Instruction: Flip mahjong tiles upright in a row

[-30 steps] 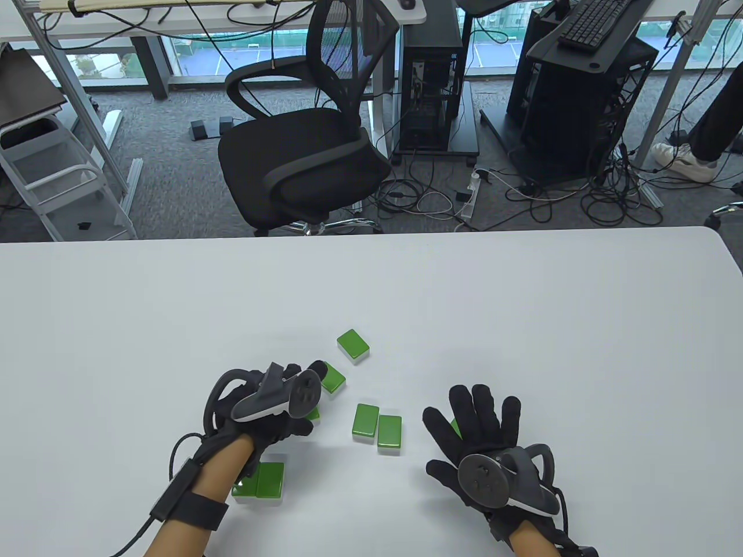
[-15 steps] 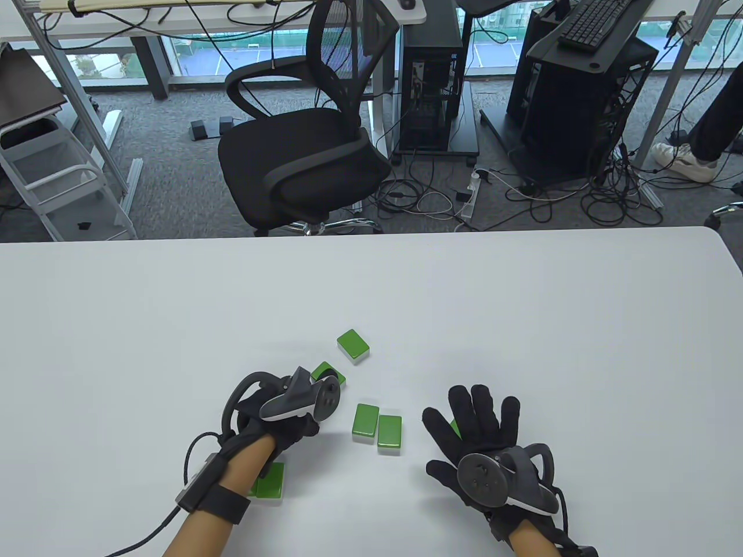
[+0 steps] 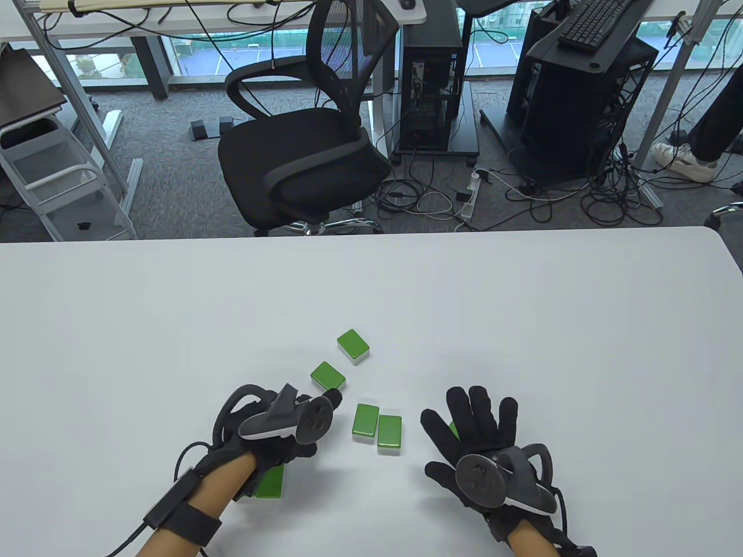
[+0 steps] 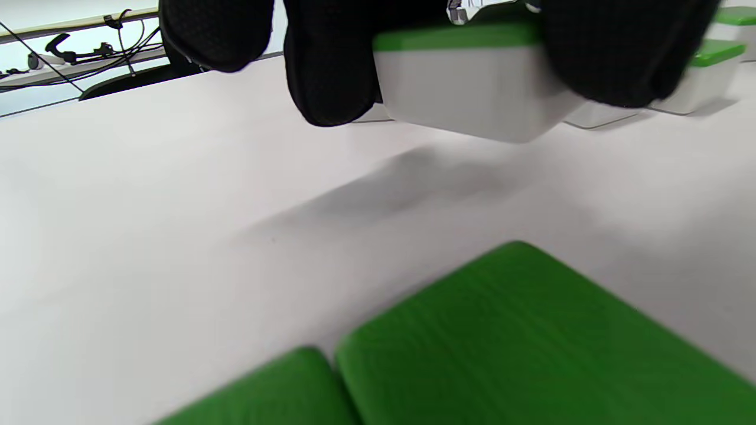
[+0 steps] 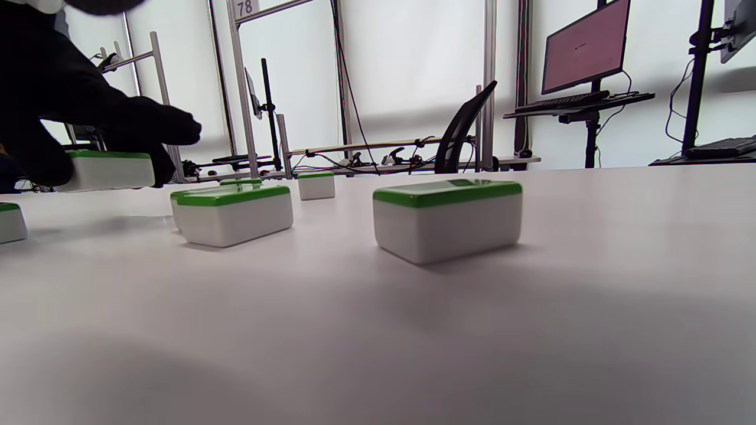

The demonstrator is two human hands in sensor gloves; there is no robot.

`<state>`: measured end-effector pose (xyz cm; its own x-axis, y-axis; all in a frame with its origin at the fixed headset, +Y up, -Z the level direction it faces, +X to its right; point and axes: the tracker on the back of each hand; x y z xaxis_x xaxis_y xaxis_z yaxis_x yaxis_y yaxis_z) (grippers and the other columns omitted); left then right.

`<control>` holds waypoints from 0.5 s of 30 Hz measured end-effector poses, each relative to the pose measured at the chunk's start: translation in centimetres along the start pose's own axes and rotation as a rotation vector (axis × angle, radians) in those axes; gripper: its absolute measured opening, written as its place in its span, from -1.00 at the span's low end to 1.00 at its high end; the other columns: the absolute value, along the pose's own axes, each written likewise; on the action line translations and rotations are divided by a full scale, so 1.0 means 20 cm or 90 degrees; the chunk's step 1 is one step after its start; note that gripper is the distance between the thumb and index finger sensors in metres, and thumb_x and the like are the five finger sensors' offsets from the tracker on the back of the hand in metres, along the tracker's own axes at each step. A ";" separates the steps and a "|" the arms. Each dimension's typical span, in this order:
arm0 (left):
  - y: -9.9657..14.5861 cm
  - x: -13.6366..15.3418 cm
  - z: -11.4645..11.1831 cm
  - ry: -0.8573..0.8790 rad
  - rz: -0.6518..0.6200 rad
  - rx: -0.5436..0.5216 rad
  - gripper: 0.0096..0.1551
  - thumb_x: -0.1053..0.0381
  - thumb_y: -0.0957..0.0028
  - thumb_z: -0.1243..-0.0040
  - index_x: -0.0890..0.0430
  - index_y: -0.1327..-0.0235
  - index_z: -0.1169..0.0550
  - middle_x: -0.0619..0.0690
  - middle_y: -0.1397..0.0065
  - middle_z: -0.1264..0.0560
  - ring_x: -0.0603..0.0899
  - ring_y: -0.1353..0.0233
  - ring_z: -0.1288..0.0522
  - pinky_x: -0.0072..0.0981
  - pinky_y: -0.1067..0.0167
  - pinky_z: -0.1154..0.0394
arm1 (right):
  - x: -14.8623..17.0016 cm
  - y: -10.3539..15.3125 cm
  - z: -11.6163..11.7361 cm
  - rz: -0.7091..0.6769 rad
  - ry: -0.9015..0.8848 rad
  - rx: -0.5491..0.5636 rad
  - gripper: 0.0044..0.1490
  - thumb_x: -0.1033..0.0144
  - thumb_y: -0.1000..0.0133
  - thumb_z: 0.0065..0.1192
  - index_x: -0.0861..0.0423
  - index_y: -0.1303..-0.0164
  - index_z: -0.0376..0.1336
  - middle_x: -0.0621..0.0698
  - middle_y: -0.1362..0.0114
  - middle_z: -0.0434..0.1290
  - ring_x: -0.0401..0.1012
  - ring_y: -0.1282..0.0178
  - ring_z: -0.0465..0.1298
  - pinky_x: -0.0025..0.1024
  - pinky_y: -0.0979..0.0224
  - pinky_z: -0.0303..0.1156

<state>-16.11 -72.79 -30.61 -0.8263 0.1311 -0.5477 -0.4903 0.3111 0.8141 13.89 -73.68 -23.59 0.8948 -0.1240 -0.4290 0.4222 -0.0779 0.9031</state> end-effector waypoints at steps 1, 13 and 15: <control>0.02 -0.01 0.00 0.002 -0.012 -0.005 0.08 -0.32 0.31 -0.28 -0.29 -0.45 -0.01 -0.09 -0.51 -0.41 0.12 -0.42 -0.55 0.17 -0.40 -0.41 | 0.00 0.00 0.00 0.000 0.000 0.000 -0.05 -0.30 -0.06 -0.21 -0.35 -0.49 -0.51 -0.04 -0.64 -0.66 0.08 -0.55 -0.65 0.36 -0.45 -0.60; 0.19 -0.10 -0.12 -0.045 -0.087 -0.012 0.08 -0.33 0.33 -0.29 -0.28 -0.45 -0.04 -0.10 -0.50 -0.42 0.13 -0.43 -0.54 0.17 -0.40 -0.41 | 0.00 0.00 0.01 0.001 -0.002 -0.008 -0.05 -0.30 -0.06 -0.21 -0.36 -0.48 -0.51 -0.04 -0.64 -0.66 0.08 -0.55 -0.65 0.36 -0.45 -0.60; 0.21 -0.11 -0.14 -0.053 -0.095 -0.013 0.08 -0.33 0.34 -0.29 -0.28 -0.45 -0.05 -0.10 -0.50 -0.42 0.13 -0.43 -0.54 0.17 -0.40 -0.41 | 0.00 0.00 0.01 0.001 -0.002 -0.009 -0.05 -0.30 -0.06 -0.21 -0.36 -0.49 -0.51 -0.03 -0.64 -0.66 0.08 -0.55 -0.65 0.36 -0.45 -0.60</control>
Point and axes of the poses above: the tracker on the back of each hand, its own x axis roughly to the little-finger side, its own y axis roughly from the fingertips to the wrist, z = x × y
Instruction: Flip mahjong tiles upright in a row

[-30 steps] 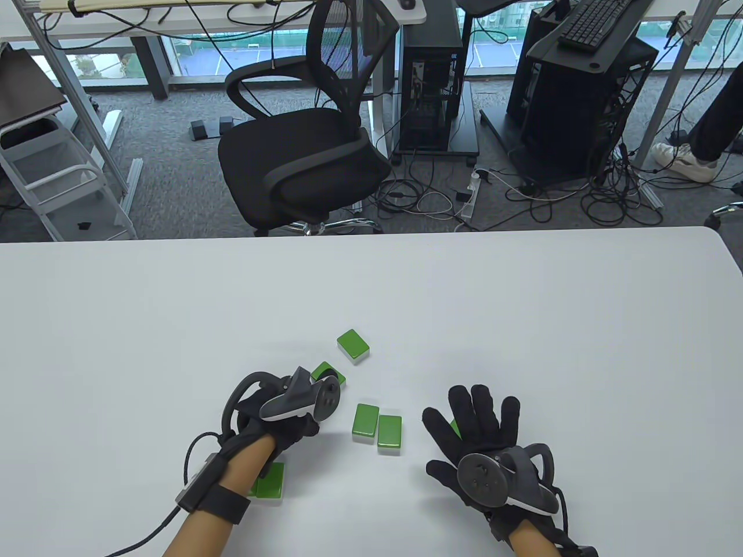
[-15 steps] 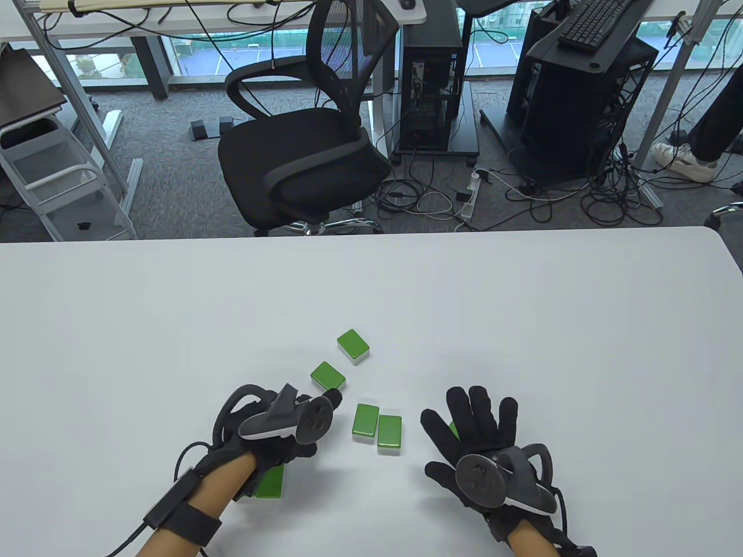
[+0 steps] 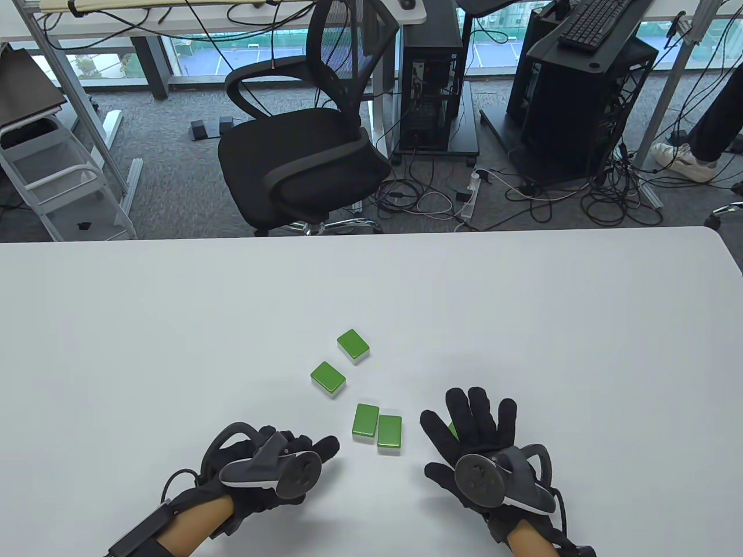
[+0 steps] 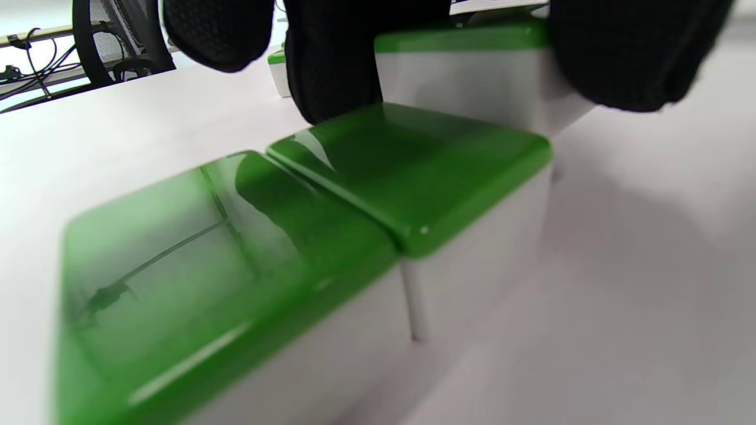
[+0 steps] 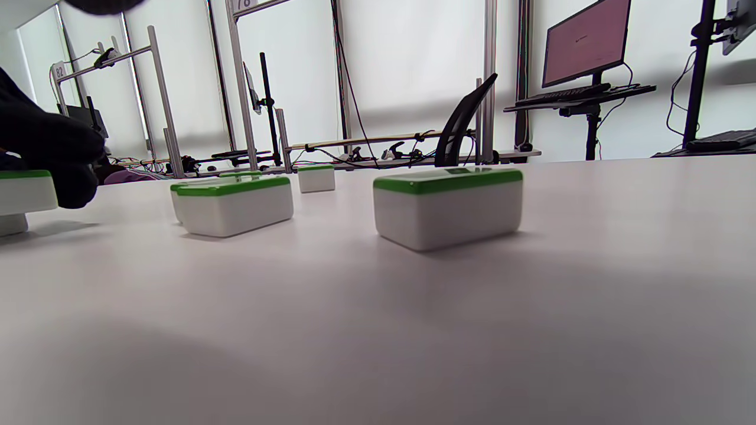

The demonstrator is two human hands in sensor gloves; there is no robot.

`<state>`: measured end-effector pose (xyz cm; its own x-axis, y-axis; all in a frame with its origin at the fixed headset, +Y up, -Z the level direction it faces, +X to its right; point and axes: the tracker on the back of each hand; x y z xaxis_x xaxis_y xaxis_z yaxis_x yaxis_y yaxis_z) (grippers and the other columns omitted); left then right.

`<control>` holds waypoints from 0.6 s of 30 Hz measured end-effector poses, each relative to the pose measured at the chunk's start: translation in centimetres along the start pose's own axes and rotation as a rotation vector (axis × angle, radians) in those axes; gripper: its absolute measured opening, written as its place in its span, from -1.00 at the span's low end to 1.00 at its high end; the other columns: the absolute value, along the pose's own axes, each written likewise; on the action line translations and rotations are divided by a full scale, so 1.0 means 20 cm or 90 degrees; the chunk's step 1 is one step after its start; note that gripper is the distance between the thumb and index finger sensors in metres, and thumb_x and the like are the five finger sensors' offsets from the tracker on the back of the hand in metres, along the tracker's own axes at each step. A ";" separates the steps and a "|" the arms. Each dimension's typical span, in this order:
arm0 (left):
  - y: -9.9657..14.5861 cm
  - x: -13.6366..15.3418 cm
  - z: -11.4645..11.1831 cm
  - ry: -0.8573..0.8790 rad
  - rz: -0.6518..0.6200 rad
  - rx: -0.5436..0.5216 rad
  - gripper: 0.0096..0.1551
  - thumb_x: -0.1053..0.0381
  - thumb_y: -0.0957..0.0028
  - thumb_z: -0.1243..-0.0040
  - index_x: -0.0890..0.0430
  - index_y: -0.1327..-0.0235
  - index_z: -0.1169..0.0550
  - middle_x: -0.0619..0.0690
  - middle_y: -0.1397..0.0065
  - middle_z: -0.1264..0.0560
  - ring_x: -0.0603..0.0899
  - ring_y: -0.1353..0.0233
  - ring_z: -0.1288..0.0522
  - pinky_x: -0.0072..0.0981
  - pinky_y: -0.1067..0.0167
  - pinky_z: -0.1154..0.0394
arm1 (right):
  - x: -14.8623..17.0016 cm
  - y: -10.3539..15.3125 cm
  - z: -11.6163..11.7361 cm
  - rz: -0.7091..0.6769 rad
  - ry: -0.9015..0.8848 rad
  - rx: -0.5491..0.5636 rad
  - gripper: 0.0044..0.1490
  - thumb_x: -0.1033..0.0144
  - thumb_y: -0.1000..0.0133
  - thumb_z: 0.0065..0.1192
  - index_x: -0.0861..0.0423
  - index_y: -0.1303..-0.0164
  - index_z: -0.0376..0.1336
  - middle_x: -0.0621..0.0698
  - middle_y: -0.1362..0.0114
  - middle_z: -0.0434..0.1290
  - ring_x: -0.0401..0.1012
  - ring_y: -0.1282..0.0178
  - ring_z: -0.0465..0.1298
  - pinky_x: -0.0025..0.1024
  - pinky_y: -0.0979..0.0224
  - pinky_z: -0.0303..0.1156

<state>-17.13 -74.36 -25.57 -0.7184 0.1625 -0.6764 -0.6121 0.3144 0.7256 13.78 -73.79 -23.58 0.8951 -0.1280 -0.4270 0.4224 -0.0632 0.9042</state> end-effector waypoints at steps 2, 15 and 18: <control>0.01 -0.01 -0.01 -0.006 -0.006 0.001 0.08 -0.33 0.34 -0.29 -0.28 -0.45 -0.05 -0.11 -0.50 -0.42 0.13 -0.44 -0.54 0.17 -0.41 -0.40 | 0.00 0.00 0.00 0.001 -0.001 -0.001 -0.04 -0.30 -0.06 -0.21 -0.35 -0.49 -0.51 -0.03 -0.64 -0.66 0.08 -0.55 -0.65 0.36 -0.45 -0.60; 0.03 -0.03 -0.06 -0.010 -0.014 0.009 0.08 -0.34 0.34 -0.29 -0.27 -0.45 -0.05 -0.11 -0.50 -0.41 0.13 -0.44 -0.53 0.17 -0.41 -0.40 | 0.00 0.00 0.00 0.002 -0.004 -0.008 -0.05 -0.30 -0.06 -0.21 -0.35 -0.49 -0.51 -0.03 -0.64 -0.66 0.08 -0.55 -0.65 0.36 -0.45 -0.60; 0.02 -0.03 -0.07 -0.016 -0.013 0.006 0.08 -0.34 0.34 -0.29 -0.27 -0.45 -0.05 -0.11 -0.51 -0.41 0.12 -0.44 -0.52 0.17 -0.41 -0.40 | 0.00 0.00 0.01 0.002 -0.002 -0.009 -0.05 -0.30 -0.06 -0.21 -0.36 -0.49 -0.51 -0.04 -0.64 -0.66 0.08 -0.55 -0.65 0.36 -0.45 -0.60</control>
Point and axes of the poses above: the tracker on the back of each hand, its own x axis roughly to the little-finger side, its own y axis roughly from the fingertips to the wrist, z = x × y
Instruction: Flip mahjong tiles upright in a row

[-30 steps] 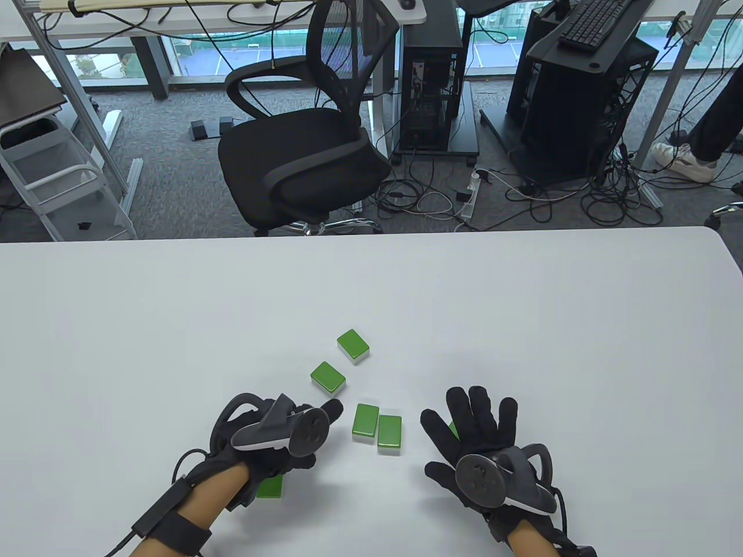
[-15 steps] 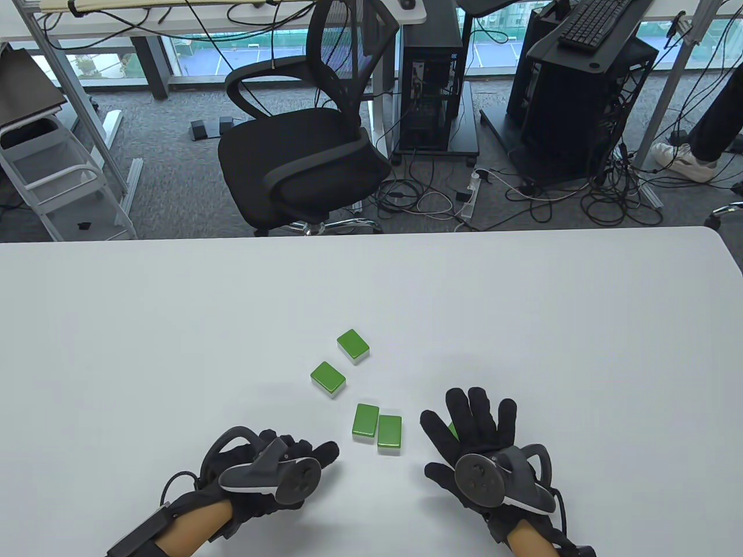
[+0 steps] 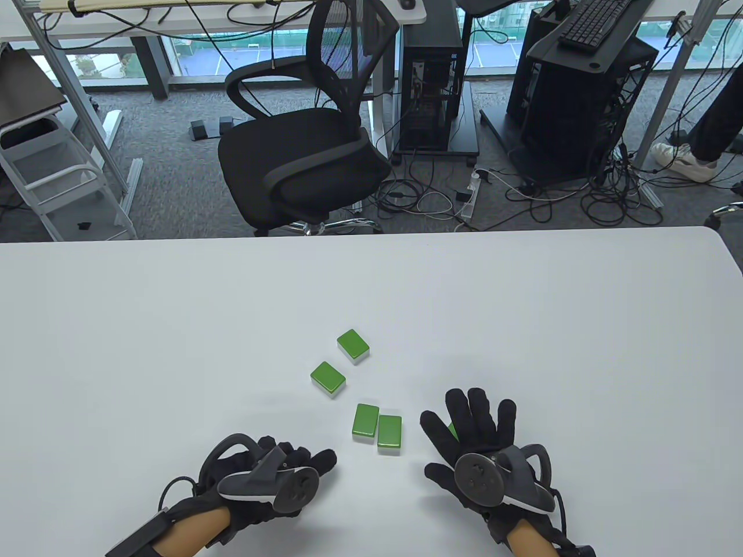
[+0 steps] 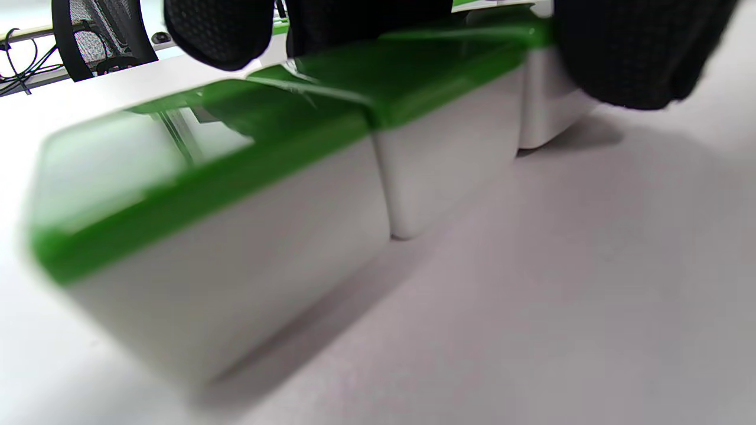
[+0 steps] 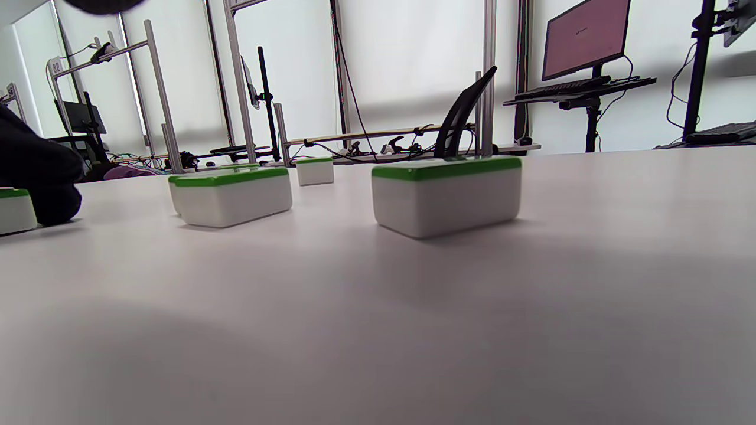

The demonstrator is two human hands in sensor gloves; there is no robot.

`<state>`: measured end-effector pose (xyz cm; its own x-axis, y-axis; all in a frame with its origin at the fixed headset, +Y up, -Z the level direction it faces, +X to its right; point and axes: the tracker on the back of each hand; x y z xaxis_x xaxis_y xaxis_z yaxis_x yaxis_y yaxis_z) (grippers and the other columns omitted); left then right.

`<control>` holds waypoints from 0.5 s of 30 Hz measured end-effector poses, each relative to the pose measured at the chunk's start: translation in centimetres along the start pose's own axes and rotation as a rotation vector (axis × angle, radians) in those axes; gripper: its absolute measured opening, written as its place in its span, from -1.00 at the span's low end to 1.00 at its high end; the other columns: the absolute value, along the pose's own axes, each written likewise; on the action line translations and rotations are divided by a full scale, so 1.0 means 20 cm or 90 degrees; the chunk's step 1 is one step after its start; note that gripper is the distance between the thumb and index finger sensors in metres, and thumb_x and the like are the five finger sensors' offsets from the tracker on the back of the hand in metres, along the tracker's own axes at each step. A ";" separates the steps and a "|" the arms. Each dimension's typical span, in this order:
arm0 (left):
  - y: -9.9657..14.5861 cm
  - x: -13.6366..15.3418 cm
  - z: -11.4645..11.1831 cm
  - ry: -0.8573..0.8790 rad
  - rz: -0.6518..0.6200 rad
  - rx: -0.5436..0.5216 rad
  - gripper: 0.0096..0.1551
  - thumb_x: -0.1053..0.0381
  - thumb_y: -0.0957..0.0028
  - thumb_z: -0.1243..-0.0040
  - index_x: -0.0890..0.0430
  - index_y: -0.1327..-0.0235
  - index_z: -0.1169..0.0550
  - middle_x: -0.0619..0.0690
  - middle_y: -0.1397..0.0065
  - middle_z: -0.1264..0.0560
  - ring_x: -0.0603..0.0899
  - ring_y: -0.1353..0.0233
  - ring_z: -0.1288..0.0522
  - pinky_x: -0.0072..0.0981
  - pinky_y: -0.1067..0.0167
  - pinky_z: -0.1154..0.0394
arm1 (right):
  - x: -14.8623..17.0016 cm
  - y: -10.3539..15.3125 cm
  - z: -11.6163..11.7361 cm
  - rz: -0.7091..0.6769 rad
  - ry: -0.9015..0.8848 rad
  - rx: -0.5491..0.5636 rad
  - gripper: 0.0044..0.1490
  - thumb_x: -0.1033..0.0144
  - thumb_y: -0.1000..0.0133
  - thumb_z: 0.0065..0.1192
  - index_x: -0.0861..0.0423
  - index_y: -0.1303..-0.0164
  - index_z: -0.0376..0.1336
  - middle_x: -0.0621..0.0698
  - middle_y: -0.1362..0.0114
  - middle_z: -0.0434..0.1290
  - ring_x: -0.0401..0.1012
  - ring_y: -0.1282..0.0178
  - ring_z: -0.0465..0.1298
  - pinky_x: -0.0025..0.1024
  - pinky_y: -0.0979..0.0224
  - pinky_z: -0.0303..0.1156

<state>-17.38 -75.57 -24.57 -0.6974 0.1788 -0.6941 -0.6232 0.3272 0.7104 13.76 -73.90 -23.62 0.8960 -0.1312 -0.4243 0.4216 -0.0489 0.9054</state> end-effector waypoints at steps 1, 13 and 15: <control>0.00 0.00 0.00 0.000 0.000 -0.001 0.08 -0.34 0.34 -0.29 -0.27 -0.45 -0.05 -0.10 -0.50 -0.41 0.12 -0.44 -0.52 0.16 -0.41 -0.40 | 0.00 0.00 0.00 0.000 0.001 0.000 -0.05 -0.30 -0.06 -0.22 -0.35 -0.49 -0.51 -0.03 -0.64 -0.66 0.08 -0.55 -0.65 0.36 -0.45 -0.60; 0.02 -0.01 0.00 -0.021 0.008 0.008 0.07 -0.38 0.35 -0.24 -0.29 -0.45 -0.04 -0.11 -0.55 -0.36 0.12 -0.47 -0.49 0.18 -0.42 -0.39 | -0.01 0.00 0.00 -0.005 0.005 -0.003 -0.05 -0.30 -0.06 -0.21 -0.36 -0.48 -0.51 -0.03 -0.64 -0.66 0.08 -0.55 -0.65 0.36 -0.45 -0.60; 0.01 0.00 0.02 -0.002 0.009 0.020 0.10 -0.43 0.37 -0.22 -0.30 -0.45 -0.02 -0.11 -0.57 -0.35 0.13 -0.49 -0.48 0.19 -0.42 -0.38 | -0.01 0.00 0.00 -0.006 0.004 -0.002 -0.05 -0.30 -0.06 -0.21 -0.36 -0.48 -0.51 -0.04 -0.64 -0.66 0.08 -0.55 -0.65 0.36 -0.45 -0.61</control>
Point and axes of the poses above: the tracker on the back of each hand, its own x axis roughly to the little-finger side, its own y axis roughly from the fingertips to the wrist, z = x × y
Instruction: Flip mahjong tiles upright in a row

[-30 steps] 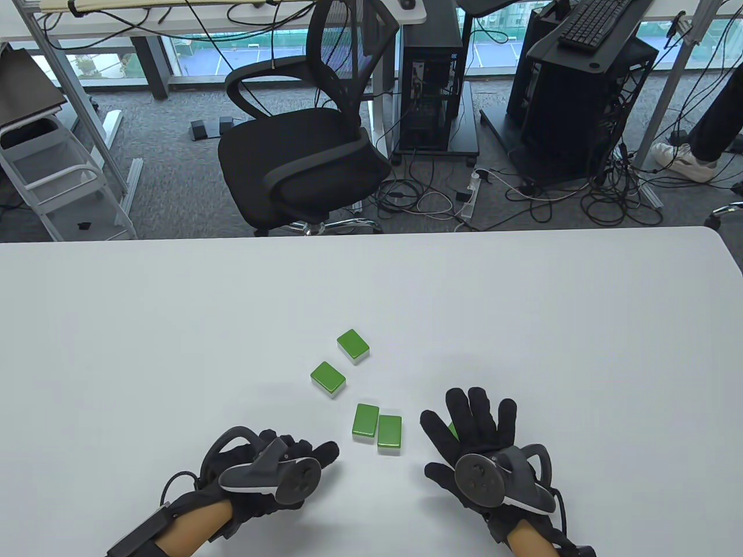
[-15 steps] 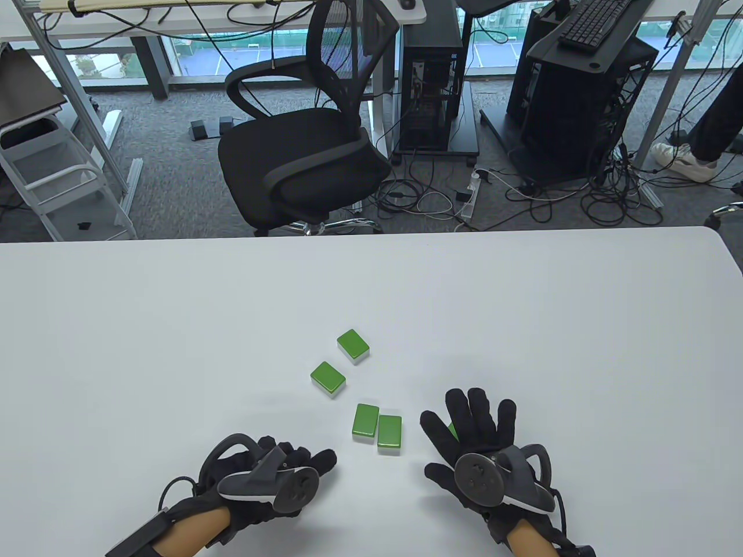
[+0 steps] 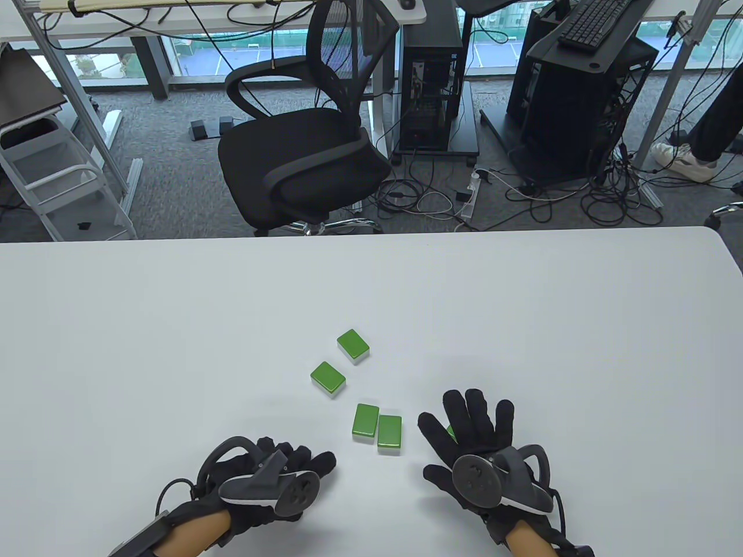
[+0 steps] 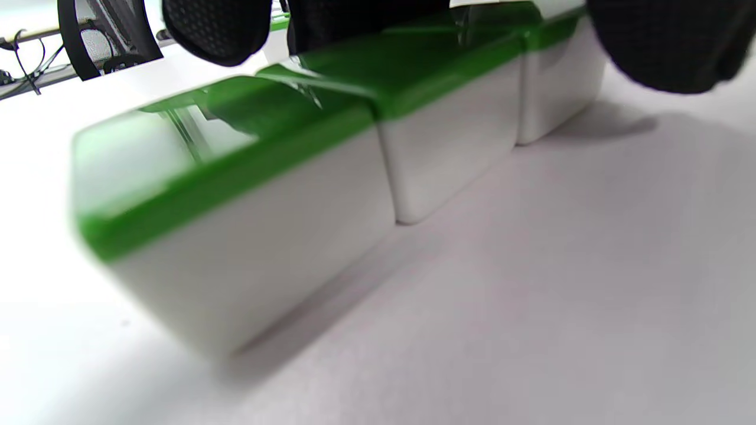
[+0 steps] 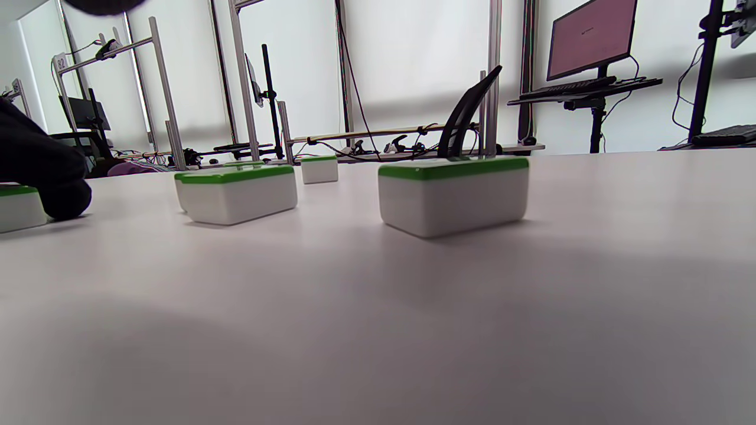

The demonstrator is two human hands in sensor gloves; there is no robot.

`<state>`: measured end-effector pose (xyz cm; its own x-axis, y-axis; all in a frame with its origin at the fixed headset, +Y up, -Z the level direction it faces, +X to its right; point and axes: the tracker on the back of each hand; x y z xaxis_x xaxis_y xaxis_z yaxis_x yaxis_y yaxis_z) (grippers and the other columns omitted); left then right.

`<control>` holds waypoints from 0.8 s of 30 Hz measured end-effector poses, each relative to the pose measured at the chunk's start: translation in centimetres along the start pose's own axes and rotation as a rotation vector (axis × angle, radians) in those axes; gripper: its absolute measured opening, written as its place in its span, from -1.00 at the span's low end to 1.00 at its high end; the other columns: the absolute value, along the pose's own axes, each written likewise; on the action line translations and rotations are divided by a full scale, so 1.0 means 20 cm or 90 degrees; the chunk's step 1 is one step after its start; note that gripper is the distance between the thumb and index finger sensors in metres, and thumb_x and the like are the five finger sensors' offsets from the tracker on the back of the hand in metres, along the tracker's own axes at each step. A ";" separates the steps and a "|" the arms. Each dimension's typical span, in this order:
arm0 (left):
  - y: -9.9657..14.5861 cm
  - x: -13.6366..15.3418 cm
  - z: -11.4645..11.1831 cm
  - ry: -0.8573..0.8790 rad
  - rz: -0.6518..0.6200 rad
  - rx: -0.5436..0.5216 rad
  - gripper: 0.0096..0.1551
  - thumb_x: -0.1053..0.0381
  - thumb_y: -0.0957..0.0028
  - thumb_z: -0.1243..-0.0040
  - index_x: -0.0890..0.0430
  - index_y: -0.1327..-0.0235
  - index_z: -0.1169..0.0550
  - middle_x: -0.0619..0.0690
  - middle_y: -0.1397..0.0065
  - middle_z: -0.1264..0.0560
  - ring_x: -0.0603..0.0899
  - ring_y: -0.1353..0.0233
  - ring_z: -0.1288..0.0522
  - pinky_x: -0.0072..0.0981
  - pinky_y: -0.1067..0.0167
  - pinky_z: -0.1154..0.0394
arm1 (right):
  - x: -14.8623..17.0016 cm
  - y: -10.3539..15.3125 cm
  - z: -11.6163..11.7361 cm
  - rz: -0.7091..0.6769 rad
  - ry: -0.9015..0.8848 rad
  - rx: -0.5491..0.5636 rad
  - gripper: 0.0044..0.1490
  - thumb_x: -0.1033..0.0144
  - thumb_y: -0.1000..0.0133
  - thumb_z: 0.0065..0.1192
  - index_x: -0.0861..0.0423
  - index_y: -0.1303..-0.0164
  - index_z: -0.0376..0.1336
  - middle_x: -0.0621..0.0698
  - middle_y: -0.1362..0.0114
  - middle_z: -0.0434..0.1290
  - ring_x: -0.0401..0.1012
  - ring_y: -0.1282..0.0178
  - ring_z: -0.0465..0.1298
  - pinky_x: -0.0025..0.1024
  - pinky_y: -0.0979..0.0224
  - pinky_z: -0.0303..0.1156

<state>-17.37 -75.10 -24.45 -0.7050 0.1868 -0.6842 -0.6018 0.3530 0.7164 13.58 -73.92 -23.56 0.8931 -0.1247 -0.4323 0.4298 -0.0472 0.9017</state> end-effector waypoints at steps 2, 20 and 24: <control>-0.01 0.02 0.04 0.023 0.006 0.000 0.12 -0.46 0.39 -0.21 -0.30 -0.46 -0.02 -0.10 -0.58 -0.34 0.14 -0.50 -0.47 0.20 -0.43 -0.37 | 0.00 0.00 -0.01 0.002 -0.005 0.005 -0.05 -0.30 -0.06 -0.21 -0.36 -0.48 -0.51 -0.04 -0.64 -0.66 0.08 -0.55 -0.65 0.36 -0.45 -0.61; -0.43 0.31 0.35 0.103 0.255 -0.060 -0.03 -0.38 0.31 -0.23 -0.25 -0.45 -0.19 -0.08 -0.57 -0.37 0.21 -0.48 -0.52 0.23 -0.36 -0.43 | -0.01 0.01 -0.04 -0.008 -0.007 0.032 -0.05 -0.30 -0.06 -0.21 -0.36 -0.49 -0.50 -0.04 -0.64 -0.66 0.08 -0.55 -0.65 0.36 -0.45 -0.61; -0.54 0.30 0.33 0.089 0.288 -0.053 -0.03 -0.39 0.31 -0.23 -0.24 -0.44 -0.21 -0.07 -0.56 -0.39 0.21 -0.45 -0.55 0.21 -0.31 -0.48 | -0.01 0.00 -0.04 -0.011 -0.007 0.031 -0.05 -0.30 -0.06 -0.20 -0.36 -0.49 -0.50 -0.04 -0.64 -0.66 0.07 -0.55 -0.65 0.36 -0.45 -0.61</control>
<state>-12.62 -71.72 -37.10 -0.9432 0.1780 -0.2804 -0.2469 0.1888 0.9505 13.46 -73.15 -23.36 0.8839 -0.1338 -0.4482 0.4384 -0.0972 0.8935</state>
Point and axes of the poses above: the tracker on the back of each hand, its own x axis roughly to the little-finger side, its own y axis roughly from the fingertips to the wrist, z = x × y
